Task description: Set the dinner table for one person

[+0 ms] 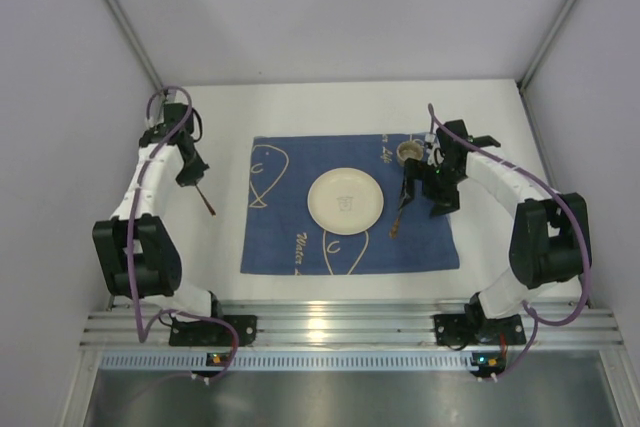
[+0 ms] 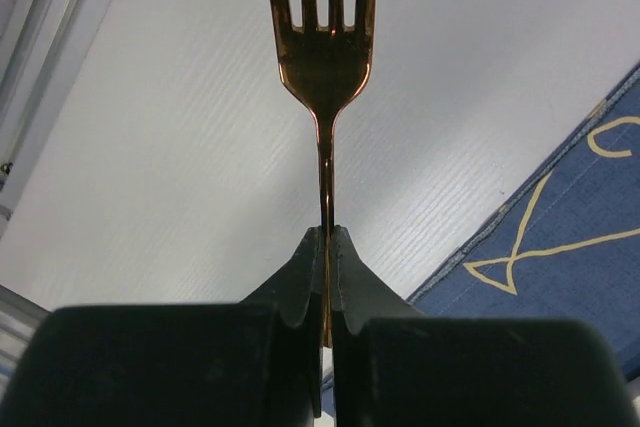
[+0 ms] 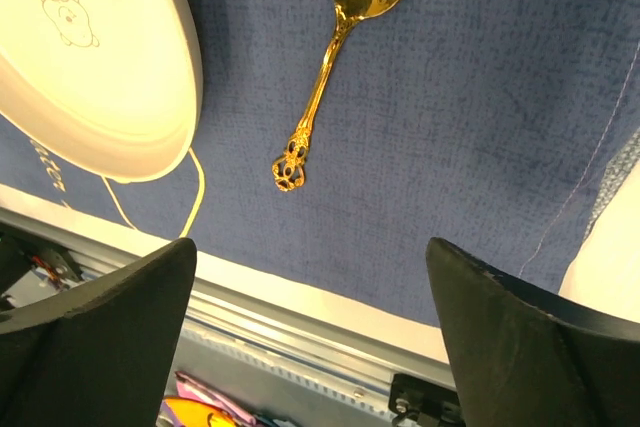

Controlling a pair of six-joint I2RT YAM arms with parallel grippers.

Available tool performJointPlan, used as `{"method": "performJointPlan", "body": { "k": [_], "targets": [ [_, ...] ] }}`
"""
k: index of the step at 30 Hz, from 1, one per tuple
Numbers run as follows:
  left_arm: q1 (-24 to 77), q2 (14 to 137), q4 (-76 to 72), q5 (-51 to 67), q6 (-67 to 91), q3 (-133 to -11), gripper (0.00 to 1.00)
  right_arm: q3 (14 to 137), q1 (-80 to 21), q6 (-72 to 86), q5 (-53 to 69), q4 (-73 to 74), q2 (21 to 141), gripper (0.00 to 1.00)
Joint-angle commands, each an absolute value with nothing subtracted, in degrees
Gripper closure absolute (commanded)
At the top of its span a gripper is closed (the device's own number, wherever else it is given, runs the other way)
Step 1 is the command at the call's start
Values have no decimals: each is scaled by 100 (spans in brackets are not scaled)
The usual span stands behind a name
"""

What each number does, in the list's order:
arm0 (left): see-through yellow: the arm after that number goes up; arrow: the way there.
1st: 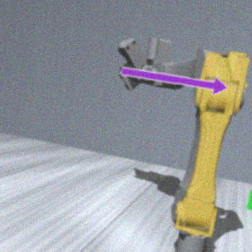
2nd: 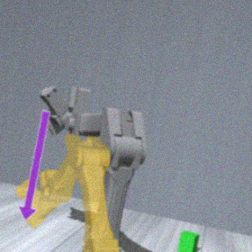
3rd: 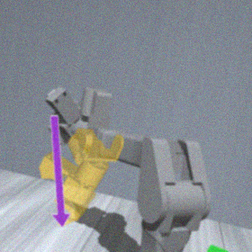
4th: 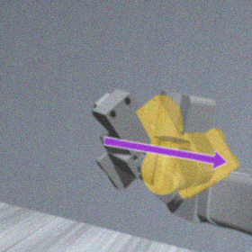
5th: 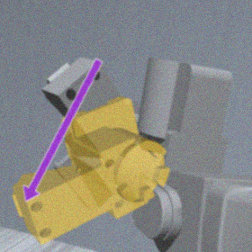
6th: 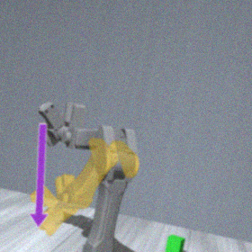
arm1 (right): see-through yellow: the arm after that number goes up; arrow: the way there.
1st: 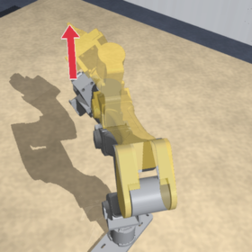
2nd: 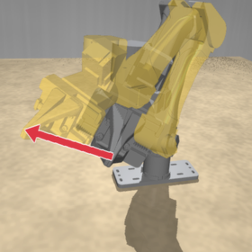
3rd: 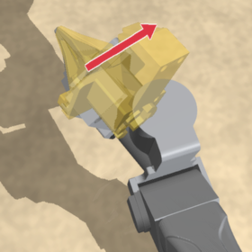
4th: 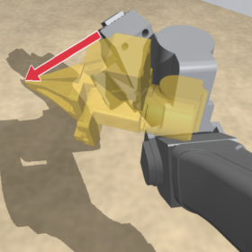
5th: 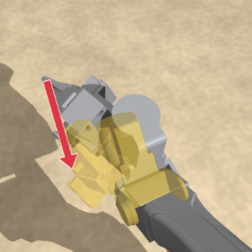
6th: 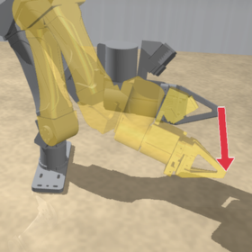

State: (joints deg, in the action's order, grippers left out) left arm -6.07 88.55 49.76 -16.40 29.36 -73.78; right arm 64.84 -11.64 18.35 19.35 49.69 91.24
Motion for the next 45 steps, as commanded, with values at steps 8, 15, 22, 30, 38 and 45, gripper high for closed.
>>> {"method": "performJointPlan", "body": {
  "k": [8,15,22,30,38,45],
  "targets": [
    [1712,9298,4738,-1274,2030,-7673,100,6566,-1134,1907,1784,5045,8772,0],
    [2259,10036,4474,-1037,2513,-7787,100,6346,-1134,1898,1696,5054,8570,0],
    [2355,10274,4351,-984,2453,-7840,86,6170,-1125,1898,1626,5045,8464,0],
    [2382,9818,4236,-1037,2356,-7857,22,6223,-1134,1978,1582,5027,8455,0],
    [2347,8256,2711,-2513,1101,-7052,2,6372,-1353,1986,1154,4466,7367,0],
    [1891,5329,-2993,-1902,-563,-2298,2,4986,-1740,2197,229,2147,4716,0]
  ]
}}
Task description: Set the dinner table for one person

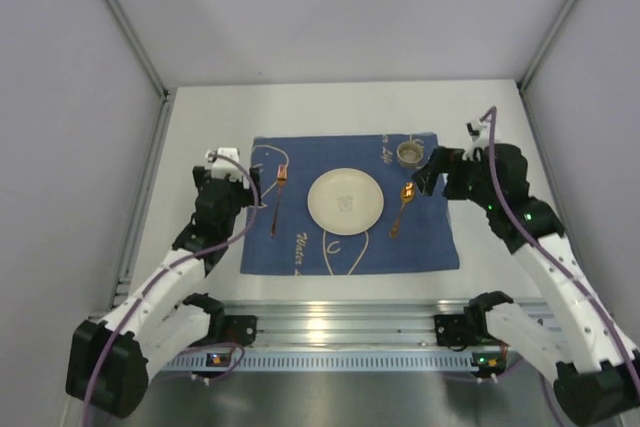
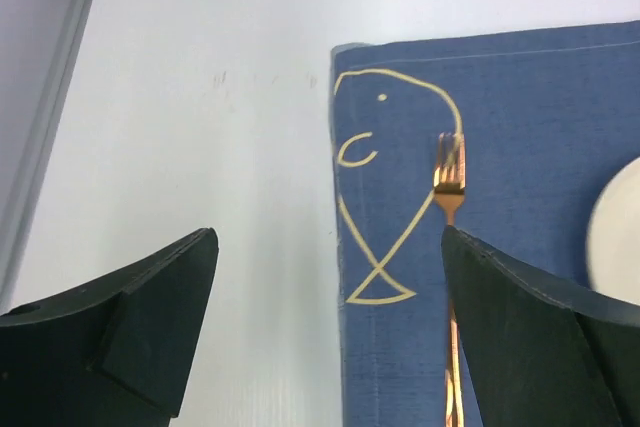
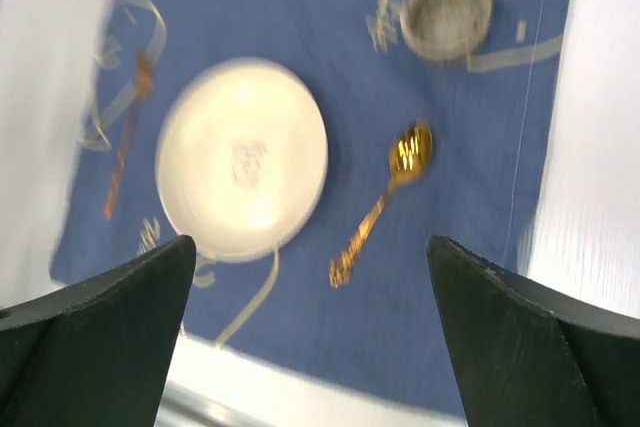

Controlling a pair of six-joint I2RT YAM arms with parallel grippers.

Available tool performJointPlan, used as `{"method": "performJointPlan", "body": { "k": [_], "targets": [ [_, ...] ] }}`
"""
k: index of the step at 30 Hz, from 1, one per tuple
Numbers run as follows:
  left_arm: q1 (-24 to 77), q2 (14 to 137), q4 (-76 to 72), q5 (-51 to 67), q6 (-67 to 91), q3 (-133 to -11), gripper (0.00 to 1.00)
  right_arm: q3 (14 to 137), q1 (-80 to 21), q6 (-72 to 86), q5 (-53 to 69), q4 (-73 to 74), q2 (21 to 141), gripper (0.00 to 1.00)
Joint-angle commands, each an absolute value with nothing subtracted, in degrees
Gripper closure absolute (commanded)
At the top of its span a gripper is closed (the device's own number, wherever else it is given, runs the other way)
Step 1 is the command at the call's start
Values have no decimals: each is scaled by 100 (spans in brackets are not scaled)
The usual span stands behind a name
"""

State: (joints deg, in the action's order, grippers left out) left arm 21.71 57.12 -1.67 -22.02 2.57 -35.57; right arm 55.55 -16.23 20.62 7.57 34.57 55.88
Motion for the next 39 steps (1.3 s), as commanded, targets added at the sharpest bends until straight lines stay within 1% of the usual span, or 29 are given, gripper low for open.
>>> {"method": "performJointPlan", "body": {
  "k": [1,2,4,8,10,12,16,17,18,19,21,22,23,24,26,27,28,30,31,32,34,36,37,38,39],
  "targets": [
    [1489,5300,-3014,-1690,-171,-1902,1,4548,-1792,2162,194,1840,4511,0],
    [1277,5361,-2962,-1522,-10,-1829,3,4326,-1793,2093,167,1376,4161,0],
    [916,5755,-2926,-1546,298,-1723,2,3835,-1793,2031,27,1091,3886,0],
    [703,6835,-3865,-1345,53,-1652,1,3385,-1802,1837,-613,1099,3446,0],
    [598,7600,-4382,-1284,53,-1853,1,3061,-1793,1741,-755,1055,3235,0],
    [563,8197,-4097,-1240,70,-2274,2,2840,-1793,1548,-922,802,3025,0],
    [475,8963,-4736,-923,53,-2645,2,2357,-1793,1187,-932,327,2716,0],
    [431,9087,-4798,-1062,140,-2680,1,2295,-1793,1100,-932,230,2681,0],
    [204,9010,-4607,-724,245,-2750,2,2233,-1802,1099,-932,159,2637,0],
    [176,8965,-4588,-642,316,-2664,2,2137,-1793,1090,-932,45,2628,0],
    [167,8834,-5490,-328,238,-2279,1,2013,-1784,1090,-949,-184,2637,0],
    [167,8885,-6094,-230,159,-1737,1,1865,-1784,1081,-941,-289,2654,0],
    [150,8999,-6596,-133,97,-1644,6,1768,-1793,1090,-975,-508,2646,0],
    [149,9000,-6427,-254,114,-1644,4,1653,-1793,1081,-984,-675,2654,0],
    [149,8991,-6048,-404,246,-1898,3,1276,-1793,775,-949,-1261,2707,0],
    [149,9000,-6212,-430,229,-1855,2,1127,-1784,539,-888,-1457,2733,0],
    [149,9009,-6231,-431,202,-1837,1,934,-1775,-195,-653,-1624,2820,0],
    [149,8991,-6223,-422,211,-1837,2,818,-1706,-719,-388,-2001,3276,0],
    [149,8991,-6214,-422,211,-1837,1,791,-1566,-808,-308,-2248,3496,0],
    [149,8991,-6214,-413,211,-1837,2,782,-1486,-817,-264,-2494,3994,0],
    [149,8991,-6214,-422,211,-1837,1,712,-1249,-878,-194,-3424,4506,0],
    [149,9000,-6214,-431,211,-1837,2,625,-977,-1010,271,-4275,5358,0],
    [149,8991,-6214,-422,211,-1837,1,624,-636,-941,638,-5176,5701,0],
    [149,8991,-6214,-422,211,-1837,2,676,-511,-932,702,-5560,6331,0],
    [149,9000,-6205,-422,211,-1837,2,790,-431,-1027,747,-5607,6537,0]
  ]
}}
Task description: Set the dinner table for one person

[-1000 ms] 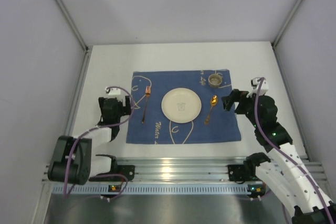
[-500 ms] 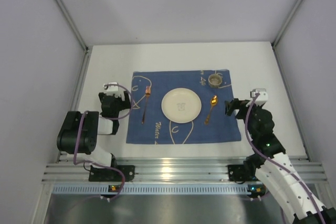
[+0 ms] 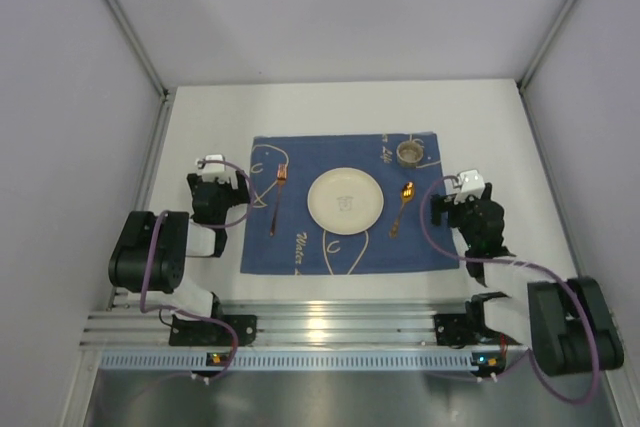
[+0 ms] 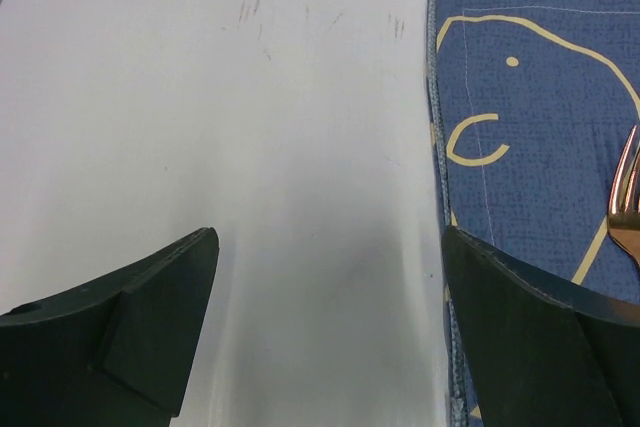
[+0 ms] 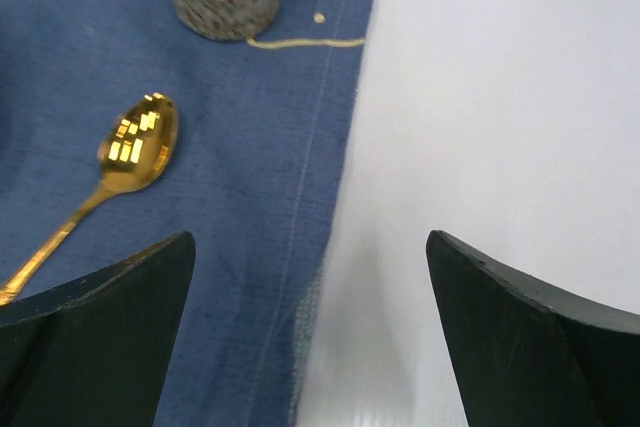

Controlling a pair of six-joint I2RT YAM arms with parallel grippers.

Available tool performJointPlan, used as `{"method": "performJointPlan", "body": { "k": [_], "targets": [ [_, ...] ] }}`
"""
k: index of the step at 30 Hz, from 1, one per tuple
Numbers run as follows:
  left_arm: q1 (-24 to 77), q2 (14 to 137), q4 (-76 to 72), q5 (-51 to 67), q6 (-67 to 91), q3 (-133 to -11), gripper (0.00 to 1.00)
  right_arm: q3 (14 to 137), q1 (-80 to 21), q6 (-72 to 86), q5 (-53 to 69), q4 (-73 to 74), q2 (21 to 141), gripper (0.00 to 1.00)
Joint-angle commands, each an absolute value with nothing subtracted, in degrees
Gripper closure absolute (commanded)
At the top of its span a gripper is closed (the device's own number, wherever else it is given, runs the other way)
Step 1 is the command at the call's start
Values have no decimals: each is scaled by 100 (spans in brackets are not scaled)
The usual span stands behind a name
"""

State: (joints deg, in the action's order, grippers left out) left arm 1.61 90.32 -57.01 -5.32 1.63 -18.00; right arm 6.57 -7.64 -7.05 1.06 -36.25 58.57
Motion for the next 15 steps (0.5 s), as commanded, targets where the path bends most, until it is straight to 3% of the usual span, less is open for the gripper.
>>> {"method": "performJointPlan", "body": {
  "k": [1,3,7,9,15],
  "targets": [
    [149,9000,-6214,-431,211,-1837,2,1061,-274,-1115,860,-5607,6748,0],
    [149,9000,-6205,-422,211,-1837,2,1361,-98,-662,696,-5686,7223,0],
    [149,8991,-6196,-413,211,-1837,2,994,228,-309,1186,-7640,8329,0],
    [149,8991,-6205,-422,211,-1837,2,1334,247,-316,933,-6761,8218,0],
    [149,8991,-6214,-422,211,-1837,1,1389,132,-272,536,-6777,8288,0]
  ]
}}
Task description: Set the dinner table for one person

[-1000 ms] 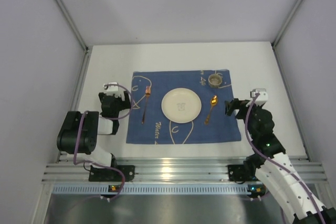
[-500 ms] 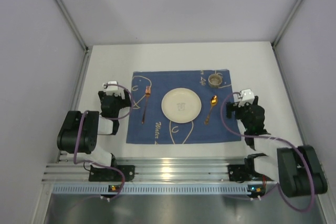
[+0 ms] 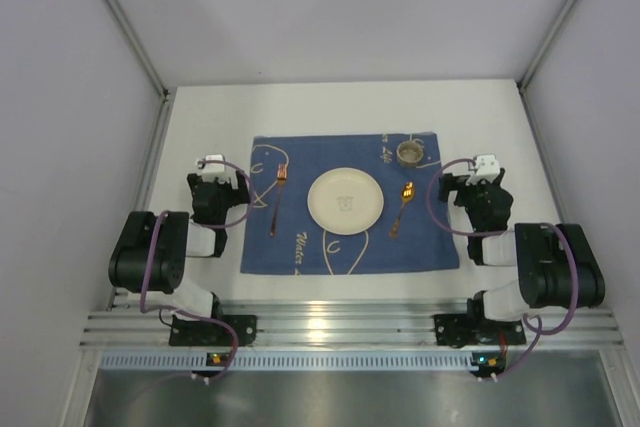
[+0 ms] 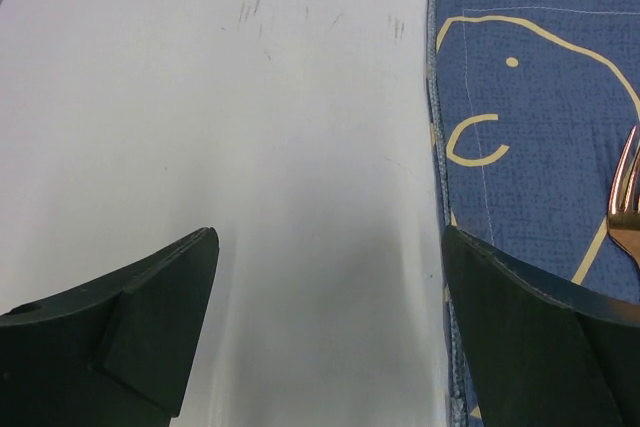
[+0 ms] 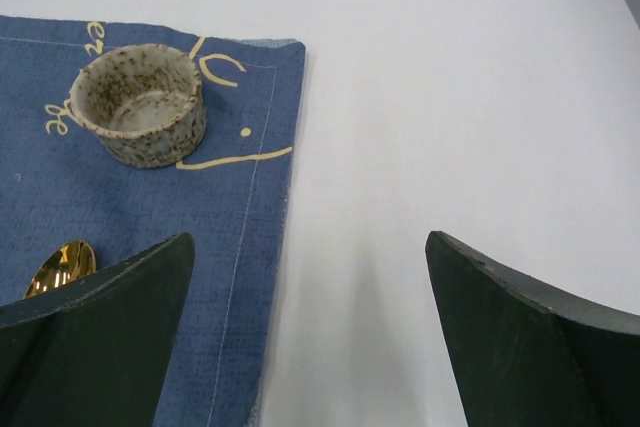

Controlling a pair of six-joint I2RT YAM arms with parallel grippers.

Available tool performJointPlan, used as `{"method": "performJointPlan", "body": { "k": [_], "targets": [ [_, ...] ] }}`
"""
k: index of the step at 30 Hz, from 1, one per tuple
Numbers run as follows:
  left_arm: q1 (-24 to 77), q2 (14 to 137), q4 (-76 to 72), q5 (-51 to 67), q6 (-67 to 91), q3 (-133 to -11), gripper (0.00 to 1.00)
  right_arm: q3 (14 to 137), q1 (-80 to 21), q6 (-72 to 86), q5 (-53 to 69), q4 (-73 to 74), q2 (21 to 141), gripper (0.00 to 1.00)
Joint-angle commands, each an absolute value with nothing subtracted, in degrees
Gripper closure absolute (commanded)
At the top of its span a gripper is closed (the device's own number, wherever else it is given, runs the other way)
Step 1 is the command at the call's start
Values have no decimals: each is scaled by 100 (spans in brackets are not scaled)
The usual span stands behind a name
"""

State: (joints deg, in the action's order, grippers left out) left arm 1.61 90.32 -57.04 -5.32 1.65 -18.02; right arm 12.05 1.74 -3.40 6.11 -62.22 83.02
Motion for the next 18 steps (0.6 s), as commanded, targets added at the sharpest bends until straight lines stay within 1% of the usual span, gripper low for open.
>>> {"method": "performJointPlan", "body": {
  "k": [1,18],
  "targets": [
    [149,9000,-6205,-413,211,-1837,2,1389,132,-272,519,-6776,8297,0],
    [149,8991,-6205,-422,211,-1837,2,1415,132,-246,519,-6759,8306,0]
  ]
}}
